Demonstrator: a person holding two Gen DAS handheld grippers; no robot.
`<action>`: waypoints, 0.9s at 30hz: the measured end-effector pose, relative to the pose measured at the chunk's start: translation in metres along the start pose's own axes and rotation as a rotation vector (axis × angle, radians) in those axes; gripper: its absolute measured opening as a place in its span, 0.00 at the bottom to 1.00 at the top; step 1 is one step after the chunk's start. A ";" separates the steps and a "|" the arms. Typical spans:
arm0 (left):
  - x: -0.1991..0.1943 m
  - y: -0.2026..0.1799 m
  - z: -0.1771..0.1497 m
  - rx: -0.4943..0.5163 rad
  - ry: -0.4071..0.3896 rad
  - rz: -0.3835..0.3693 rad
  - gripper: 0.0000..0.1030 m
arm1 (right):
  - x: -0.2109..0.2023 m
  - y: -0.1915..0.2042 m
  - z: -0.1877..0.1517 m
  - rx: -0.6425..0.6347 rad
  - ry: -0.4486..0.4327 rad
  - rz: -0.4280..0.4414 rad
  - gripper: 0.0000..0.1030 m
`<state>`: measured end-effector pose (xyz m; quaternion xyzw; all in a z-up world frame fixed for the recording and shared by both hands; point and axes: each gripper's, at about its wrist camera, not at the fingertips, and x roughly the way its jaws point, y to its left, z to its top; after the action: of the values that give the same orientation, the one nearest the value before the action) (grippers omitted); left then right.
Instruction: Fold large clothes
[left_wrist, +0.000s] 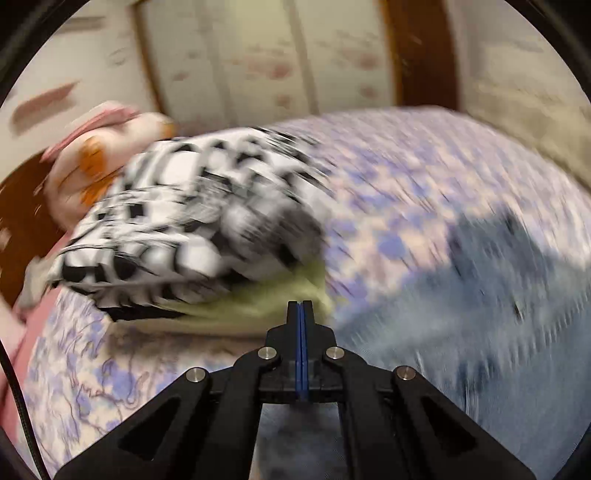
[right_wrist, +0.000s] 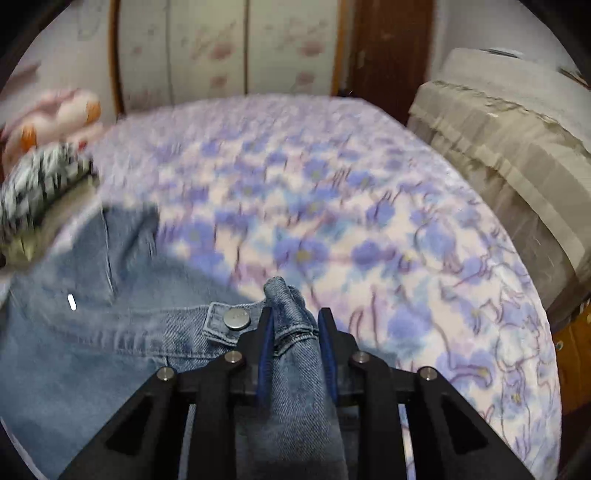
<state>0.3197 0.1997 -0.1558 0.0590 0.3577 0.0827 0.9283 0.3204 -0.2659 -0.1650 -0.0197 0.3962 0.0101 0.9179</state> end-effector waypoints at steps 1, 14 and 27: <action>0.001 0.006 0.004 -0.013 -0.004 0.014 0.00 | 0.000 0.002 0.003 0.004 -0.011 -0.004 0.22; 0.019 0.012 -0.040 0.090 0.189 -0.177 0.70 | 0.047 -0.005 -0.019 0.068 0.102 -0.004 0.23; 0.036 -0.010 -0.057 0.185 0.229 -0.203 0.14 | 0.048 -0.003 -0.022 0.069 0.116 -0.007 0.23</action>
<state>0.3090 0.1995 -0.2231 0.0981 0.4712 -0.0387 0.8757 0.3375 -0.2697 -0.2146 0.0098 0.4490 -0.0081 0.8934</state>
